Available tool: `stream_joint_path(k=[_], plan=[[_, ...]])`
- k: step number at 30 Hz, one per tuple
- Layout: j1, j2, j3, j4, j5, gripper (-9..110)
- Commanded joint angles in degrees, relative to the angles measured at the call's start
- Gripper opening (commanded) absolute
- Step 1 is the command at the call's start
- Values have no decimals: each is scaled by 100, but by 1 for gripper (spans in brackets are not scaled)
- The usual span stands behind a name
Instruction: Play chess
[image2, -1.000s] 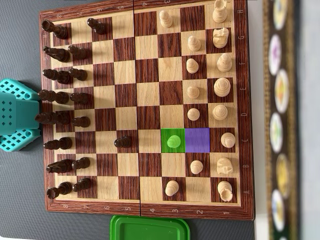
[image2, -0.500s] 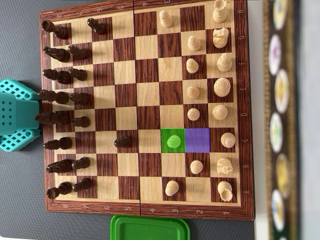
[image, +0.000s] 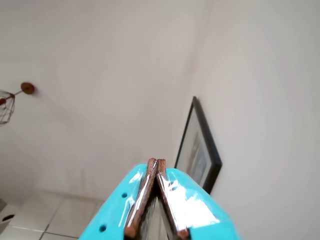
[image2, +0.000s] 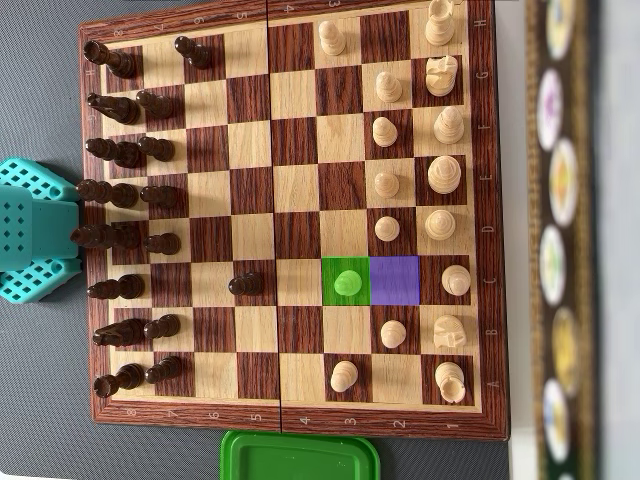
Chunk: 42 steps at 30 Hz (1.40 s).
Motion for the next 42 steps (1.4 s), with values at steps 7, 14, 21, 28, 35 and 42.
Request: stream_joint_path(k=[7,14,21,28,35,42], plan=[[-53,-26,114,-870,-18,0],[-44,-26,114,-1336,-18,0],[-35,-26,114,-1767,-18,0],[-44,-26,114,-1775,-18,0],[-9,-26,114,-1775,-18,0],[-35,-26,114,-1767,0,0]])
